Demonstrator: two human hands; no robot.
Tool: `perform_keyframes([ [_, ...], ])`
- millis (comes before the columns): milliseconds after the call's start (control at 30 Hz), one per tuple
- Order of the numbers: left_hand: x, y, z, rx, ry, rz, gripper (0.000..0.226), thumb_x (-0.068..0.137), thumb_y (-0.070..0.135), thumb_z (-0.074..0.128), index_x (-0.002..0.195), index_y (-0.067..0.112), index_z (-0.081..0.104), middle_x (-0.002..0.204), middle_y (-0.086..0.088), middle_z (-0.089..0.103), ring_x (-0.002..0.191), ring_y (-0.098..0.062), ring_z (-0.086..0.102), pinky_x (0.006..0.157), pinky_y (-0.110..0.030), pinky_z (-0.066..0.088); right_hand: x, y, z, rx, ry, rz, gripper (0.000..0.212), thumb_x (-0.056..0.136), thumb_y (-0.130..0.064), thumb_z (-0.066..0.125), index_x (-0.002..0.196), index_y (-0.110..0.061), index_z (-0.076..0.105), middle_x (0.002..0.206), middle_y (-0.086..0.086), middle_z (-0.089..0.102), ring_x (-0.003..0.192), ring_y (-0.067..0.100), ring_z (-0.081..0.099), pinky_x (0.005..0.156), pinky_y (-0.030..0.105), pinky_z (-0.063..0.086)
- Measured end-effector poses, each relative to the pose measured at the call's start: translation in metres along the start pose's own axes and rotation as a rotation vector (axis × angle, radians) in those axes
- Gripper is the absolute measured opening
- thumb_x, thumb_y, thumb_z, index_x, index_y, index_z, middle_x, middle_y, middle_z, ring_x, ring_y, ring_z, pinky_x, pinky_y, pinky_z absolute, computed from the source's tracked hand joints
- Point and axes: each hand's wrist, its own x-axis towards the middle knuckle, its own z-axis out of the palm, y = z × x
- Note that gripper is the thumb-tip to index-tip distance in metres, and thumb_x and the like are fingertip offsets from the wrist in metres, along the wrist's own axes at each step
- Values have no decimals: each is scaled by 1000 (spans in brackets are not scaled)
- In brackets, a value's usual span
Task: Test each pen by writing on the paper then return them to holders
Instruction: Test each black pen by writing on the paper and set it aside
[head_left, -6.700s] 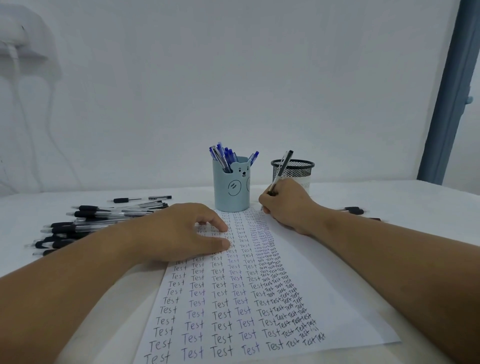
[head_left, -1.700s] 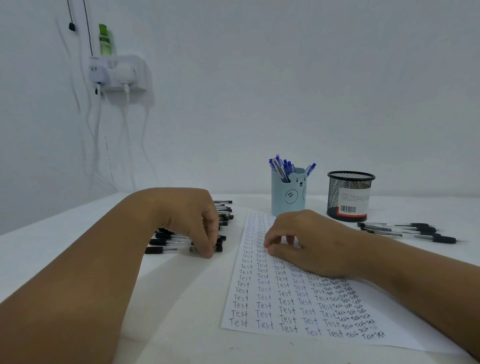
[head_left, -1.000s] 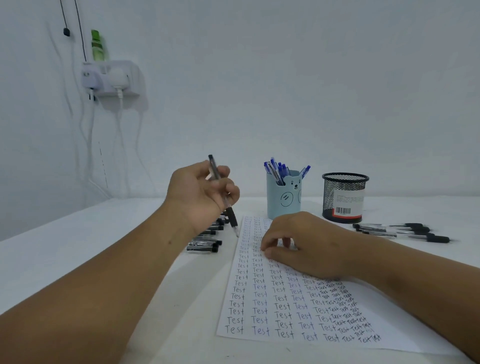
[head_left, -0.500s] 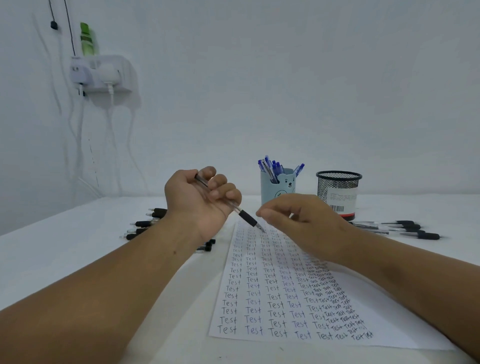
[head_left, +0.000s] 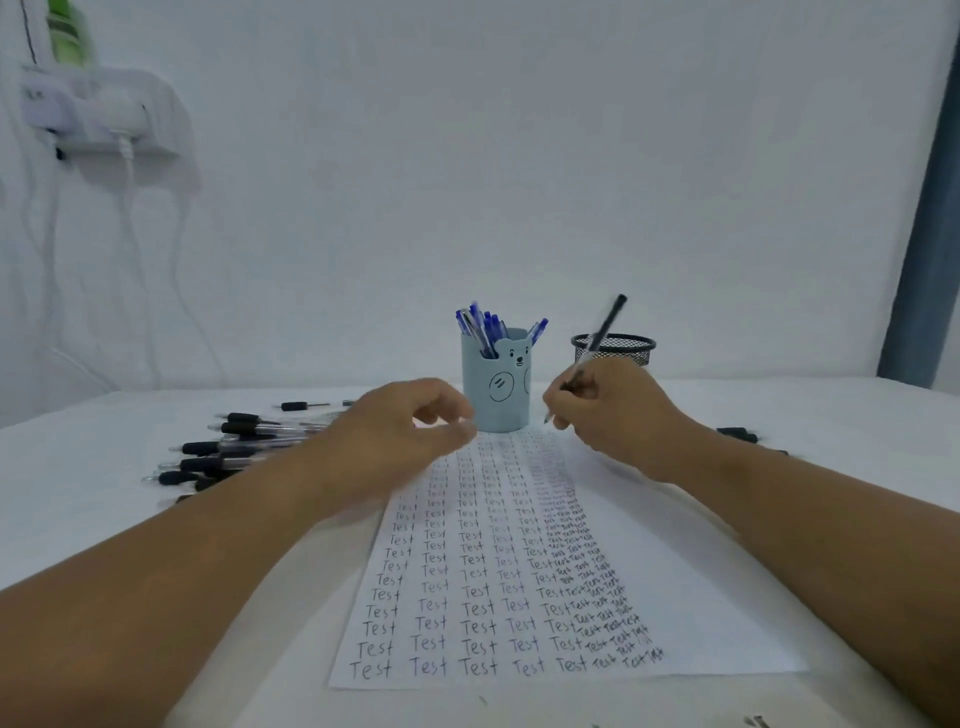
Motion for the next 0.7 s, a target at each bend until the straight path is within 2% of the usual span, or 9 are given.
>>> perform_keyframes([
  [67,-1,-3,-1,197,-113,-37,17,89,49,68,104,41,68,113,24,55,102,8,50,84,-23,39,3,6,-1,165,0,86,20,91,-13,62,75,-7,71,67,2,71,51,10,52,50,25,43],
  [133,1,-4,-2,350,-183,-50,26,85,58,68,108,45,66,119,28,52,110,6,48,95,-26,37,6,10,0,264,9,142,23,92,-10,59,74,-2,69,66,5,68,52,15,50,48,27,41],
  [233,6,-8,-3,404,-224,-45,31,82,62,68,109,48,66,124,28,53,120,3,47,106,-28,37,10,14,5,249,21,188,23,93,-11,59,77,2,71,71,12,70,48,14,54,45,26,44],
  [400,10,-11,-4,408,-232,-35,33,81,62,69,110,47,66,122,28,52,118,3,47,101,-25,36,20,18,15,177,6,203,18,91,-11,60,82,-1,72,79,15,73,49,14,60,46,24,48],
  [567,12,-11,-4,423,-236,-20,35,80,63,69,111,47,66,117,30,51,116,5,47,97,-24,36,28,27,18,-44,21,109,28,88,-17,61,64,-9,73,79,9,76,58,17,57,56,27,45],
  [700,13,-12,-4,431,-233,-10,34,82,61,69,112,45,66,117,30,51,116,5,47,96,-23,35,31,31,21,-65,11,128,29,88,-17,60,63,-9,74,78,15,74,60,20,53,57,29,43],
])
